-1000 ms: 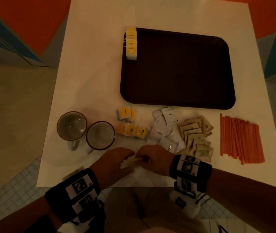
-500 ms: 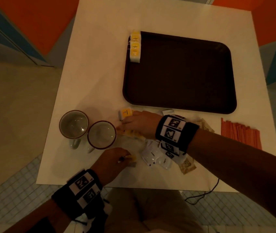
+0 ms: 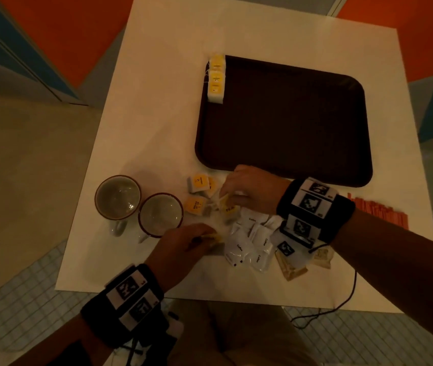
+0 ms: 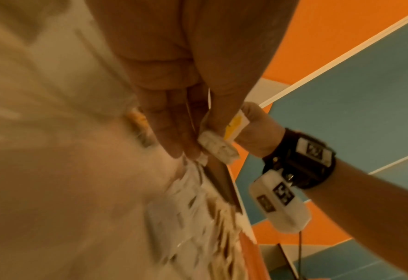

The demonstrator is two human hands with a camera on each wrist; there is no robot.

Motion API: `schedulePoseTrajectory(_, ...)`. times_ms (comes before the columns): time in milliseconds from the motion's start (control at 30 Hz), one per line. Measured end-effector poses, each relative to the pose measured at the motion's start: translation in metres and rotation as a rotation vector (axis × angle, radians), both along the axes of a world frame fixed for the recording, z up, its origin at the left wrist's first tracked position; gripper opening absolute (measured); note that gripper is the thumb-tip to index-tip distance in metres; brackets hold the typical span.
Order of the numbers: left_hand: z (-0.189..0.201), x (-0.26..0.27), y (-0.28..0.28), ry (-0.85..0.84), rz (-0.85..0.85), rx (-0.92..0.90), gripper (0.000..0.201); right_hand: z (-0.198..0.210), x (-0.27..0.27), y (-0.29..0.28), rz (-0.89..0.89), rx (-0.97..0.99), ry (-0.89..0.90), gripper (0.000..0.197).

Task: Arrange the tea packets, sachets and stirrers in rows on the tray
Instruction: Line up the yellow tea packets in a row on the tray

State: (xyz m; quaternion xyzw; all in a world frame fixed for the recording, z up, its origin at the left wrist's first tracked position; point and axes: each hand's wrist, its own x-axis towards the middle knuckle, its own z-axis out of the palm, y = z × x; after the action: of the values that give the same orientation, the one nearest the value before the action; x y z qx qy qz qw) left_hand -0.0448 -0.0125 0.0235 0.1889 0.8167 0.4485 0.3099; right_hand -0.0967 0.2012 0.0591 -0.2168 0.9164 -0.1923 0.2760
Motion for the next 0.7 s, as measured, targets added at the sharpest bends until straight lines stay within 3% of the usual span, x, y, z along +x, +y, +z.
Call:
schedulePoseTrajectory(67,0.022,-0.014,0.001,-0.012,0.033,0.082,0.013,0.008,-0.003,0.009,-0.138,-0.097,0.006,0.024)
schedulePoseTrajectory(167,0.065,-0.052,0.004,0.099,0.107,0.168,0.011,0.02,-0.012,0.024,-0.375,-0.282,0.039,0.018)
schedulePoseTrajectory(300,0.1,-0.131,0.023,0.277,0.151,0.169,0.01,0.022,-0.034,0.042,-0.632,-0.322,0.112,0.015)
schedulePoseTrajectory(400,0.083,-0.194,0.048,0.316,0.11,-0.009,0.016,0.018,-0.054,0.05,-0.713,-0.29,0.169,0.016)
schedulePoseTrajectory(567,0.029,-0.268,0.094,0.24,-0.04,-0.31,0.025,-0.003,-0.094,0.051,-0.774,-0.245,0.177,0.016)
schedulePoseTrajectory(700,0.002,-0.296,0.115,0.16,-0.053,-0.357,0.027,-0.014,-0.12,0.048,-0.775,-0.218,0.125,0.014)
